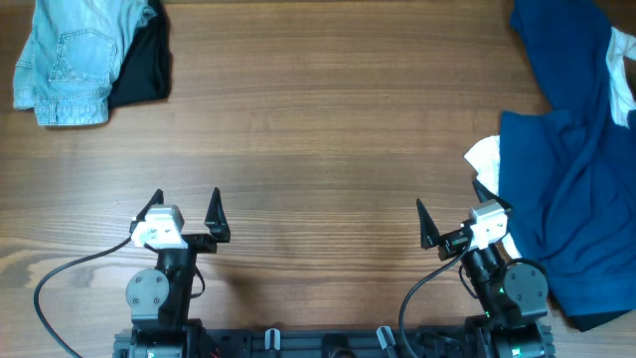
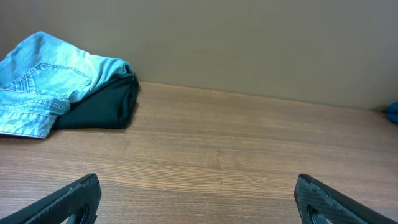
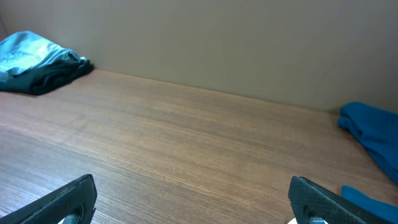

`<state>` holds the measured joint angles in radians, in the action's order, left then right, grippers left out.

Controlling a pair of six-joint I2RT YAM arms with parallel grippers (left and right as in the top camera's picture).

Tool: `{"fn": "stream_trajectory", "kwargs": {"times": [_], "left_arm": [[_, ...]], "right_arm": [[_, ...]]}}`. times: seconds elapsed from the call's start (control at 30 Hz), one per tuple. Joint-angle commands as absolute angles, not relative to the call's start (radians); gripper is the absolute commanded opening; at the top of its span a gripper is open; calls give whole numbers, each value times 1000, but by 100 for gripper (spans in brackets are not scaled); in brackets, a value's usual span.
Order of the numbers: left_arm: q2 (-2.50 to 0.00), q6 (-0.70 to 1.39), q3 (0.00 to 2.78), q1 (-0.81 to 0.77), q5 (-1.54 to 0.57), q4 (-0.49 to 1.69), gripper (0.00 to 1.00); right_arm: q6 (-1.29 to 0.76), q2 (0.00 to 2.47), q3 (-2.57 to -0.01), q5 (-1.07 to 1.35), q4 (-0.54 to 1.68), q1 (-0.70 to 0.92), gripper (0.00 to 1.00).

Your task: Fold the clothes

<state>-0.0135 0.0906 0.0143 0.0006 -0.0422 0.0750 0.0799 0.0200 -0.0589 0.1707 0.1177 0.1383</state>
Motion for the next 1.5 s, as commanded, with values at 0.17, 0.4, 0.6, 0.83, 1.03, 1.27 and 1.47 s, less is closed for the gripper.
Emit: {"fn": "stream_trajectory", "kwargs": {"times": [0.17,0.4,0.6,0.83,1.03,1.27,1.47], "left_arm": [[-33,86,6,-4,-28,75,100],[-44,86,6,-4,-29,75,100],[-46,86,27,-4,-63,70,100],[-189,82,200,-4,-62,73,100],[-511,82,471,-4,-72,171,100],[-874,82,768,-4,-125,364,100],[-1104,82,869,-5,-307,438,100]], "right_arm": [[44,12,-58,152,113,133,100],[46,12,-58,152,110,133,100],[14,12,-75,157,9,133,100],[0,111,-230,155,18,133,100],[0,364,-484,153,121,133,100],[-3,730,-826,130,378,133,100],[1,1082,-1114,222,568,133,100]]}}
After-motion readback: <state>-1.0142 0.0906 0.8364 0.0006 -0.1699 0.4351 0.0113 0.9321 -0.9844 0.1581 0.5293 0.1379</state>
